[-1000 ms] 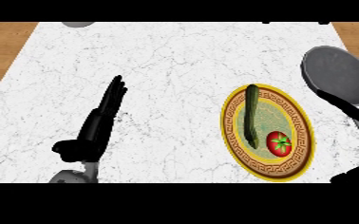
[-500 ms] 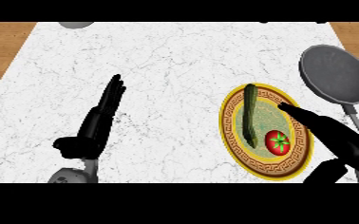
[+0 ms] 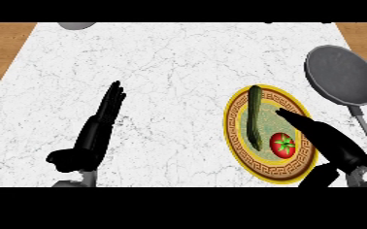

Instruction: Pick the tomato from the plate and place it in the pan

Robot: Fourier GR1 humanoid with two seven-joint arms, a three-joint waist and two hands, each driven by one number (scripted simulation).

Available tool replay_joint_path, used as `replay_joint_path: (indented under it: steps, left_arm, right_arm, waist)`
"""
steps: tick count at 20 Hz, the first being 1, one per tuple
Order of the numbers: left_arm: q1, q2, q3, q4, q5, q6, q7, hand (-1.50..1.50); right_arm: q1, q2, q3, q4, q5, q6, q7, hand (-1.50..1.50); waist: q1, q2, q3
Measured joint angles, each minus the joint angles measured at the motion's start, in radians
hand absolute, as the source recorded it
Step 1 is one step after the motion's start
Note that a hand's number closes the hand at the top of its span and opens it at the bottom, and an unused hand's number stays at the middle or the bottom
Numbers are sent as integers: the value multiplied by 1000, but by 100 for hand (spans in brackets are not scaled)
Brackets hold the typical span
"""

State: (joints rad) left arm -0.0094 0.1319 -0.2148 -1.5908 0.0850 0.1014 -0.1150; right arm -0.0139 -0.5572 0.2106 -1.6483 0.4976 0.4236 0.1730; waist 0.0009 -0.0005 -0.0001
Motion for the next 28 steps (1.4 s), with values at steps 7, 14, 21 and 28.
replay_joint_path:
  steps: [7, 14, 21, 28]
  left_arm:
    - [-33, -29, 29, 18, -23, -19, 23, 0]
    - [-5, -42, 38, -1, -44, -37, 16, 0]
    - [-21, -63, 45, 24, -58, -39, 8, 0]
    - [-12, -53, 58, 12, -55, -54, 13, 0]
  right_arm:
    - [-41, 86, -50, 102, 68, 0, -59, -150]
    - [-109, 146, -71, 258, 146, -17, -109, -150]
    - [-154, 135, -32, 355, 248, -35, -198, 150]
    - [-163, 133, -11, 384, 327, -101, -264, 150]
  waist:
    - [0, 0, 0]
    - [2, -1, -2]
    - [4, -11, -17]
    - [3, -16, -24]
